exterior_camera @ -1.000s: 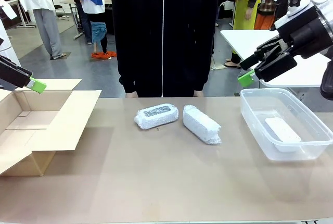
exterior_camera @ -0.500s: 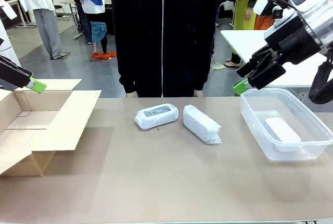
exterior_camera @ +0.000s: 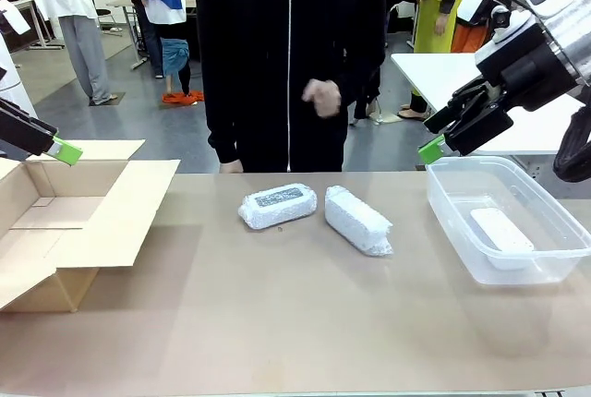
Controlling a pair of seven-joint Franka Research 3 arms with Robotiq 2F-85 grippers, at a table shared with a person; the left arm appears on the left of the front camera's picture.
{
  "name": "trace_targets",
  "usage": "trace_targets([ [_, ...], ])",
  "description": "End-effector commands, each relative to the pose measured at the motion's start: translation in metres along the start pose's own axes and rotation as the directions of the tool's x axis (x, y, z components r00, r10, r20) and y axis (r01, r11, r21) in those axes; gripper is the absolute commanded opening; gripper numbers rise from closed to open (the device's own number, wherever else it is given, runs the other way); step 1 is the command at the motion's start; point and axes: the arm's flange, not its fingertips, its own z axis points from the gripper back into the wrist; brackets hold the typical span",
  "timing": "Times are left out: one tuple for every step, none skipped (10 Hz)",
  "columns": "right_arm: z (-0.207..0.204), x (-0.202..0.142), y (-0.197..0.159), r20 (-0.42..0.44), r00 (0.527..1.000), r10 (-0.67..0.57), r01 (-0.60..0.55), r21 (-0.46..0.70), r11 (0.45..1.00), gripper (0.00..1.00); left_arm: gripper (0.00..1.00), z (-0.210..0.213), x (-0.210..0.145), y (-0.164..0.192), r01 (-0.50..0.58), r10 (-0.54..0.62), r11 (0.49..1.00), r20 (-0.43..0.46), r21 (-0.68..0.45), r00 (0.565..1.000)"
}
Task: Separate and place wrapped and unwrapped clocks.
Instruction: Pick up the Digital clock indicated by the person.
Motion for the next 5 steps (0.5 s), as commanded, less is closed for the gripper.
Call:
trace_targets([
  [-0.0007, 0.0001, 0.0000, 0.017, 1.000, 0.005, -0.006, 0.023, 1.000, 1.00, 1.00, -0.0002, -0.0006, 0.0002, 0.000, 0.000, 1.000, 0.003, -0.015, 1.000],
  [-0.0007, 0.0001, 0.0000, 0.017, 1.000, 0.005, -0.006, 0.023, 1.000, 1.00, 1.00, -0.0002, -0.0006, 0.0002, 0.000, 0.000, 1.000, 0.003, -0.015, 1.000],
  [-0.0007, 0.0001, 0.0000, 0.017, 1.000, 0.005, -0.006, 0.023, 1.000, 1.00, 1.00, -0.0002, -0.0006, 0.0002, 0.000, 0.000, 1.000, 0.003, -0.015, 1.000],
  [-0.0007, 0.0001, 0.0000, 0.017, 1.000, 0.005, -0.006, 0.023, 1.000, 1.00, 1.00, -0.0002, -0.0006, 0.0002, 0.000, 0.000, 1.000, 0.003, -0.015, 1.000],
  [-0.0007, 0.0001, 0.0000, 0.017, 1.000, 0.005, -0.006, 0.023, 1.000, 1.00, 1.00, -0.0002, -0.0006, 0.0002, 0.000, 0.000, 1.000, 0.003, -0.015, 1.000],
])
